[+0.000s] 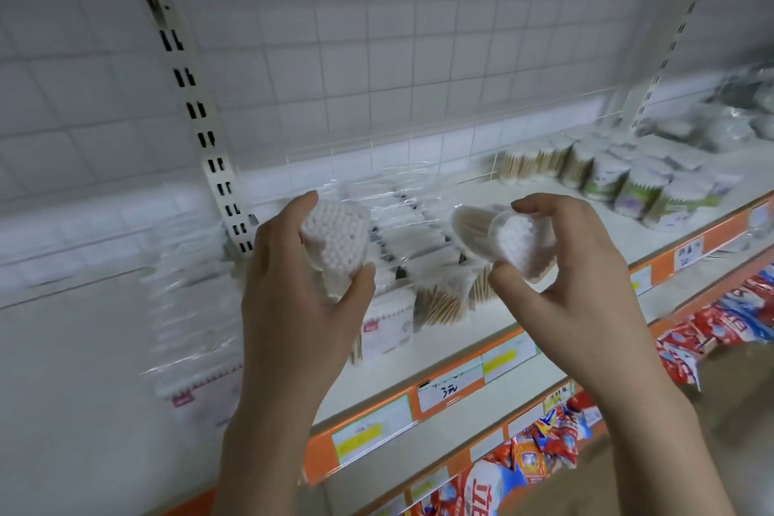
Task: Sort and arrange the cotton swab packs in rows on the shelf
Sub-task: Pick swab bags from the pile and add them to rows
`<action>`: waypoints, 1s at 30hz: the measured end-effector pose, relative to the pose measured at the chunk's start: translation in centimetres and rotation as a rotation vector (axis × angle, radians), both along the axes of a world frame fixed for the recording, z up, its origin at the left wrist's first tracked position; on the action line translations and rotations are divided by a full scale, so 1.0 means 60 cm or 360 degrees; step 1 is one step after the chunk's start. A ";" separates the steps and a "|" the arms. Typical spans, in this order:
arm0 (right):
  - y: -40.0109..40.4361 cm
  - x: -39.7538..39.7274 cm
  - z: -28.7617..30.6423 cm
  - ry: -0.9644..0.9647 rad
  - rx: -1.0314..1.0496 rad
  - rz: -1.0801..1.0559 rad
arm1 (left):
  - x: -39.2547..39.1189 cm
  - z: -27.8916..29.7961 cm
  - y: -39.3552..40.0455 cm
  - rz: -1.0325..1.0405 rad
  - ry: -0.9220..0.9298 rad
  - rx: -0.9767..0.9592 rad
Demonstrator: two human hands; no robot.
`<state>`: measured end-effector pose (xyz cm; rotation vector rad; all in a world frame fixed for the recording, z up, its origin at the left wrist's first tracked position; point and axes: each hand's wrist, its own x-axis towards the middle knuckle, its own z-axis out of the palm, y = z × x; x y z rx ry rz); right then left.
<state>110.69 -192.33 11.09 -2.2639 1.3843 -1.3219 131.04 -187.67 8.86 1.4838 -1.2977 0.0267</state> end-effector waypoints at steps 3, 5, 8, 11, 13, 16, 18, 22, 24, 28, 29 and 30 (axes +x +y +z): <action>-0.042 -0.030 -0.006 -0.0034 -0.0043 0.0041 | -0.033 0.001 -0.027 0.0064 -0.0054 -0.0003; -0.072 -0.051 -0.014 -0.0056 -0.0037 0.0091 | -0.061 0.000 -0.047 0.0097 -0.0073 0.0029; -0.121 -0.092 -0.025 -0.0040 -0.0038 0.0210 | -0.113 -0.003 -0.081 0.0157 -0.0037 0.0033; -0.172 -0.147 -0.027 0.0003 -0.0056 0.0276 | -0.171 -0.003 -0.114 0.0226 0.0010 0.0004; -0.204 -0.191 -0.028 0.0066 -0.0042 0.0303 | -0.215 -0.002 -0.137 0.0245 0.0069 0.0008; -0.247 -0.246 -0.029 0.0133 -0.0021 0.0360 | -0.271 -0.006 -0.163 0.0267 0.0116 0.0001; -0.270 -0.275 -0.034 0.0151 0.0004 0.0369 | -0.303 -0.009 -0.179 0.0256 0.0120 0.0004; -0.304 -0.305 -0.048 0.0189 0.0039 0.0350 | -0.332 -0.015 -0.205 0.0240 0.0135 -0.0003; -0.321 -0.312 -0.054 0.0216 0.0058 0.0344 | -0.334 -0.020 -0.215 0.0242 0.0104 -0.0011; -0.351 -0.323 -0.057 0.0289 0.0101 0.0299 | -0.331 -0.026 -0.237 0.0223 0.0094 0.0003; -0.358 -0.325 -0.055 0.0322 0.0114 0.0293 | -0.330 -0.026 -0.244 0.0216 0.0083 0.0004; -0.367 -0.328 -0.053 0.0360 0.0122 0.0286 | -0.330 -0.025 -0.254 0.0210 0.0076 0.0000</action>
